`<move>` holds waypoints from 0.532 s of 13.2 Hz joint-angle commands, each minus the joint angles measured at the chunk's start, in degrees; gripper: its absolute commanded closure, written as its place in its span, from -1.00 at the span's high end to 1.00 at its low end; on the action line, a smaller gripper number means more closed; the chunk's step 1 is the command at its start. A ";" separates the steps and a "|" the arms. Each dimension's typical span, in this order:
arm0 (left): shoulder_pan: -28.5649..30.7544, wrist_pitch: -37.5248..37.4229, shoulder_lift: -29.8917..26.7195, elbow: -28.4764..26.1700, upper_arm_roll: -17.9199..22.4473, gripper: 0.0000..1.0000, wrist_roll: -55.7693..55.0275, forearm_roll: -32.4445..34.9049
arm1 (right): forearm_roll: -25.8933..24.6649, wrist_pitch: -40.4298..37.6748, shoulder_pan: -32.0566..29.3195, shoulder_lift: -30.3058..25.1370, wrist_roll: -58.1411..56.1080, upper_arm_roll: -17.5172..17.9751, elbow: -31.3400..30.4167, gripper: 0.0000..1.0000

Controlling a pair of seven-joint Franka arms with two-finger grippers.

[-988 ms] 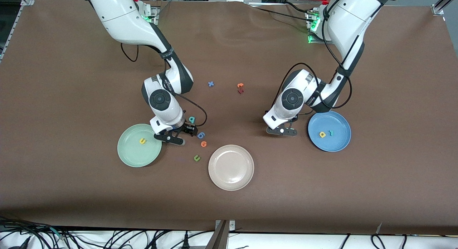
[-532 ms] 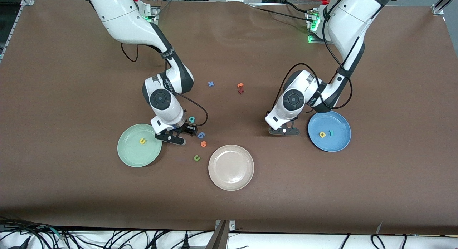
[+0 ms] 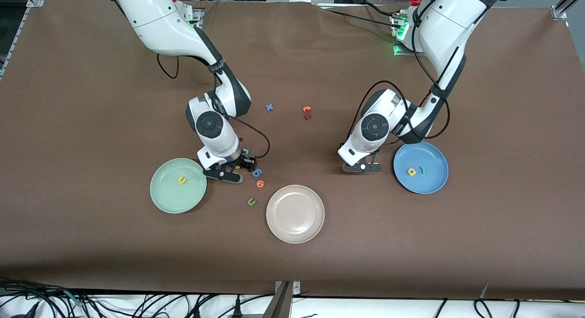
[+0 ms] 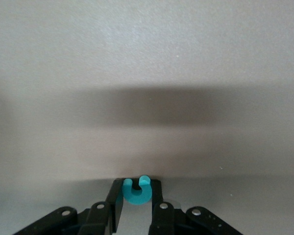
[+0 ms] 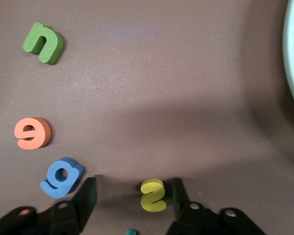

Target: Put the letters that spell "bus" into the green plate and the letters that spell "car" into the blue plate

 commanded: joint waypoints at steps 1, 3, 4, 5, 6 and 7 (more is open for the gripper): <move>2.33 -9.81 -3.99 3.22 0.09 -1.00 3.41 -0.69 | 0.49 0.81 -0.50 -0.29 -1.46 0.44 -0.86 -0.08; 3.74 -15.80 -5.14 5.96 0.18 -1.00 8.51 -0.69 | 0.49 0.81 -0.59 -0.29 -1.81 0.44 -0.86 -0.55; 4.88 -16.44 -5.75 6.05 0.18 -1.00 9.58 -0.43 | 0.49 0.81 -0.67 -0.29 -1.90 0.44 -0.86 -0.76; 6.11 -17.14 -6.28 5.88 0.44 -1.00 10.98 -0.08 | 0.49 0.81 -0.67 -0.29 -1.90 0.44 -0.86 -0.95; 8.12 -18.54 -6.46 5.88 0.44 -1.00 13.86 -0.08 | 0.49 0.81 -0.76 -0.29 -1.90 0.44 -0.86 -1.00; 10.41 -19.42 -6.29 5.53 0.35 -0.95 17.37 -0.08 | 0.67 0.81 -0.85 -0.38 -1.99 0.44 -0.78 -1.00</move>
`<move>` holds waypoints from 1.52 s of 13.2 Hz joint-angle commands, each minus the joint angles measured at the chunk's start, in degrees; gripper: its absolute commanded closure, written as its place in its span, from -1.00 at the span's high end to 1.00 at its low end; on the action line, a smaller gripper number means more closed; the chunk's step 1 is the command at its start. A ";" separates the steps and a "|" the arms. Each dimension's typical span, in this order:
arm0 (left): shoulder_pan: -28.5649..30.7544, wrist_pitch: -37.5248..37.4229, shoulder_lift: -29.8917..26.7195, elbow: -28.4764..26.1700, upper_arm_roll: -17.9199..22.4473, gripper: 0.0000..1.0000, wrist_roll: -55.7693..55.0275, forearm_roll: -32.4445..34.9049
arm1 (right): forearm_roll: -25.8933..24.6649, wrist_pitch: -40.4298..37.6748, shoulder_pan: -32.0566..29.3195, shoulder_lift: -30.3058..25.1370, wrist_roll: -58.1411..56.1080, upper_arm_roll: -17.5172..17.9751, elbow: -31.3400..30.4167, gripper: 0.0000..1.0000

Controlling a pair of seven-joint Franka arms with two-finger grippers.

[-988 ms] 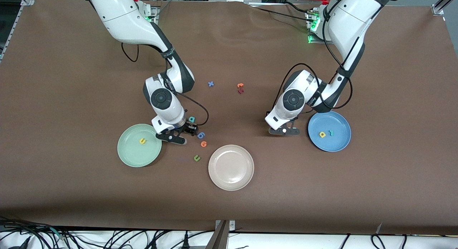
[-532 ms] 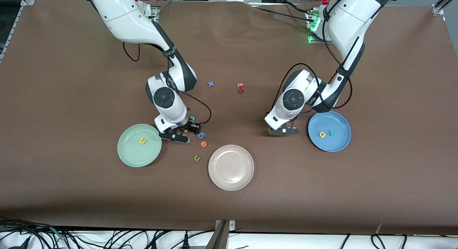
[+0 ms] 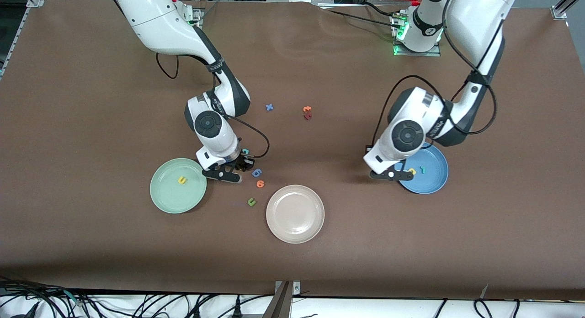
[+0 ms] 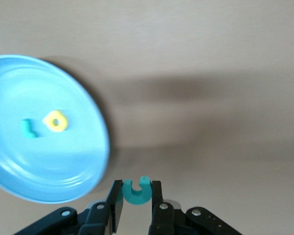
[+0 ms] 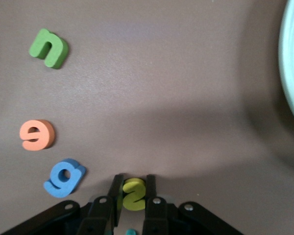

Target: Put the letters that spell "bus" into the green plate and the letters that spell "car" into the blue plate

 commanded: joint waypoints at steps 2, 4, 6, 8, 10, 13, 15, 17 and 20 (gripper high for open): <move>7.75 -2.07 1.06 -1.42 -0.23 -0.92 11.64 -0.11 | 0.67 0.18 -1.12 -0.96 -2.76 0.16 -0.39 -1.00; 9.27 -2.07 2.38 -1.43 -0.23 -0.75 13.24 -0.11 | 0.84 -2.62 -2.52 -2.80 -6.08 -0.11 -0.30 -1.00; 9.36 -2.07 3.00 -1.43 -0.23 0.63 13.25 -0.11 | 1.46 -7.45 -4.45 -5.43 -12.05 -1.07 -0.04 -1.00; 9.27 -2.07 3.00 -1.34 -0.23 1.00 13.33 -0.11 | 4.96 -11.24 -7.96 -7.19 -20.73 -1.16 0.32 -1.00; 9.09 -2.16 2.65 -0.99 -0.40 1.00 13.25 -0.11 | 6.90 -13.61 -11.92 -7.81 -29.62 -1.51 0.32 -1.00; 8.83 -2.16 1.95 -0.20 -0.49 1.00 13.16 -0.20 | 7.09 -14.07 -15.62 -6.94 -38.34 -2.04 0.23 -1.00; 8.04 -2.51 1.42 2.51 -0.58 1.00 12.90 -0.81 | 7.09 -13.72 -15.98 -5.97 -39.15 -2.04 0.14 -1.00; 6.12 -5.75 1.68 7.07 -0.58 1.00 12.81 -0.90 | 7.17 -12.41 -15.89 -4.40 -39.15 -2.04 0.23 -1.00; 5.05 -17.42 1.86 17.79 -0.58 1.00 12.89 -0.37 | 7.17 -10.81 -15.72 -3.33 -39.06 -1.95 0.14 -0.85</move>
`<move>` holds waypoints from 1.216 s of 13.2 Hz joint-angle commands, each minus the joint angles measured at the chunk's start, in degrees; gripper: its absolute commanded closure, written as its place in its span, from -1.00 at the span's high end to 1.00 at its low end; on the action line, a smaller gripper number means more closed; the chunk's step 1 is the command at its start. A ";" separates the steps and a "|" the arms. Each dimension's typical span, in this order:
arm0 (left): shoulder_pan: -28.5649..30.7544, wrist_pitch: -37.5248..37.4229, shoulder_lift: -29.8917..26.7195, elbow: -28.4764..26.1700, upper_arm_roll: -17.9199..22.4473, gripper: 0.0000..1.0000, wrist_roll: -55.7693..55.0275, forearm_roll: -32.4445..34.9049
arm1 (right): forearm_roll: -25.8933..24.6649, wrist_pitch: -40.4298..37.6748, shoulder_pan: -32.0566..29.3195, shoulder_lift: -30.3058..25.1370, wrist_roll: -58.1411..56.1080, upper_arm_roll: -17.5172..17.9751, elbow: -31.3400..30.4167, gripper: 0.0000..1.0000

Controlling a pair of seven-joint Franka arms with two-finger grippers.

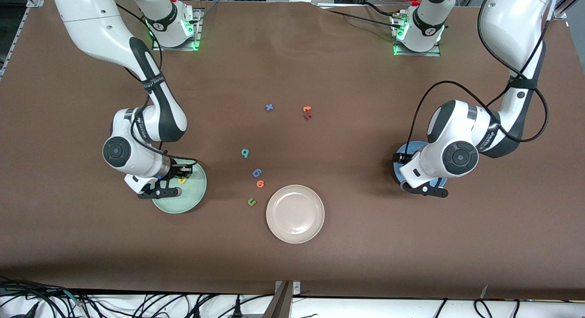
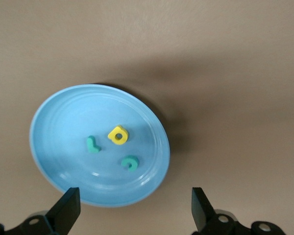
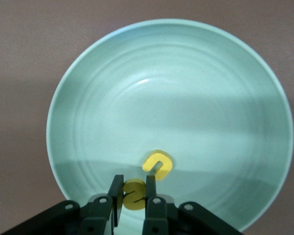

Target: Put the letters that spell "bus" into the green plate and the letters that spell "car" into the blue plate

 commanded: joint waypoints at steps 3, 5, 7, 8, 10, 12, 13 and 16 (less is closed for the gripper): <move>-0.20 -11.99 -3.27 12.25 -1.34 1.00 0.86 -0.81 | 1.29 0.92 0.15 0.20 -0.66 0.05 -0.23 0.63; 0.24 -13.22 -9.16 12.25 -1.52 1.00 1.65 -0.89 | 1.38 0.31 0.24 -0.50 -0.14 0.14 -0.15 0.71; 1.20 -15.07 -14.09 12.34 -1.17 1.00 1.92 -1.07 | 2.69 0.22 1.46 -1.29 6.25 0.58 -0.23 0.99; 1.56 -15.07 -17.15 11.56 -0.82 1.00 2.09 -1.42 | 2.70 0.39 3.82 -1.38 10.46 0.67 -0.23 0.99; 1.82 -15.07 -21.82 8.84 0.05 1.00 2.01 -3.86 | 2.70 2.66 8.04 -1.21 20.21 0.93 -0.15 1.00; 0.78 -14.90 -29.88 -0.26 4.79 1.00 2.09 -9.13 | 2.70 5.39 11.21 -0.50 24.29 0.93 -0.23 0.99; 0.25 -14.64 -32.36 -3.18 6.98 1.00 2.09 -11.07 | 2.78 6.10 12.35 -0.15 26.30 0.93 -0.50 0.99; -3.62 -14.02 -32.04 -4.70 11.22 1.00 2.79 -11.62 | 2.87 7.42 13.51 0.29 30.62 2.76 -1.81 0.99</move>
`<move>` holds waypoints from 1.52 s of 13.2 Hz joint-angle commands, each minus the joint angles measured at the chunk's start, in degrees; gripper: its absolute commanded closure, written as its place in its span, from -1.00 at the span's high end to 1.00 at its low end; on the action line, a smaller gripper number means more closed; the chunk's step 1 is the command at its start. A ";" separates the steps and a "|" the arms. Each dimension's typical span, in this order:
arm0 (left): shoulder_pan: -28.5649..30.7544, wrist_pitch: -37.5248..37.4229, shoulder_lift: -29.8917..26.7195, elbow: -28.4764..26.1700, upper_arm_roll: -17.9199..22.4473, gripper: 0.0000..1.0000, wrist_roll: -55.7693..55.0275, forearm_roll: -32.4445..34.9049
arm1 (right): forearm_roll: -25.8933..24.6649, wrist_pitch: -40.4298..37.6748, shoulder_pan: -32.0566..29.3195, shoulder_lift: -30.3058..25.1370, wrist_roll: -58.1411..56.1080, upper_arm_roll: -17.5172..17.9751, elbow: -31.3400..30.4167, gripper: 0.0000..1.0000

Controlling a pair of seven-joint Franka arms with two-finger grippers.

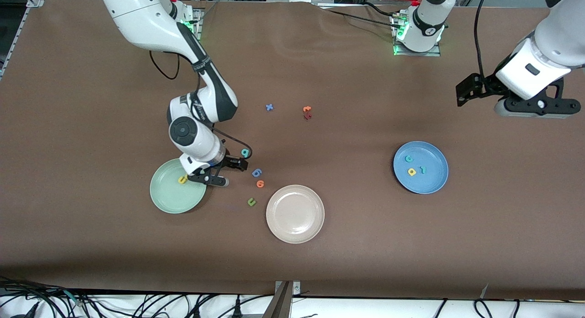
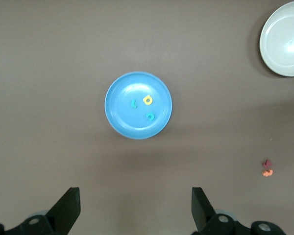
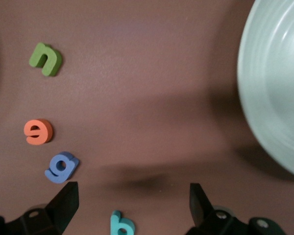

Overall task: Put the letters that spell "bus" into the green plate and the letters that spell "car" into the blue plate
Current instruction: 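Raise the left gripper to rest while the right gripper grasps the teal b, then place the teal b on the green plate with the right gripper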

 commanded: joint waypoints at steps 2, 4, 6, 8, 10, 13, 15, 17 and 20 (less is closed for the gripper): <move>-1.06 2.05 -1.72 -4.06 1.71 1.00 3.53 -1.14 | 1.11 2.85 -0.12 -0.17 5.91 1.57 -2.54 0.99; 0.60 3.62 -0.85 -3.62 1.71 1.00 3.54 -0.96 | 1.11 2.77 0.76 0.09 11.18 1.66 -2.54 0.99; 2.01 6.44 -0.58 -3.44 1.63 1.00 3.54 -1.22 | 1.11 2.24 0.93 0.44 16.64 1.92 -2.72 0.99; 3.42 6.36 -0.75 -3.53 0.75 1.00 3.19 -2.10 | 1.11 2.24 0.93 1.32 18.15 3.76 -2.98 0.99; 3.51 6.09 -0.93 -3.27 -0.65 1.00 2.75 -1.05 | 1.11 2.24 0.93 2.02 18.33 3.86 -3.07 0.98; 3.60 4.60 -1.28 -3.26 -0.66 1.00 2.66 -0.87 | 1.11 2.24 0.93 1.94 18.42 4.21 -4.12 0.98; 3.43 3.64 -1.20 -2.66 -0.83 1.00 2.75 1.05 | 1.11 2.24 0.93 1.94 18.07 4.21 -4.13 0.60; 3.43 3.37 -0.84 -2.04 -0.92 1.00 2.57 0.97 | 1.02 2.33 0.93 2.02 17.72 4.21 -4.04 -0.17; 3.34 3.28 -0.84 -1.95 -0.92 1.00 2.66 0.97 | 0.94 2.42 0.93 2.03 17.54 4.21 -3.95 -0.79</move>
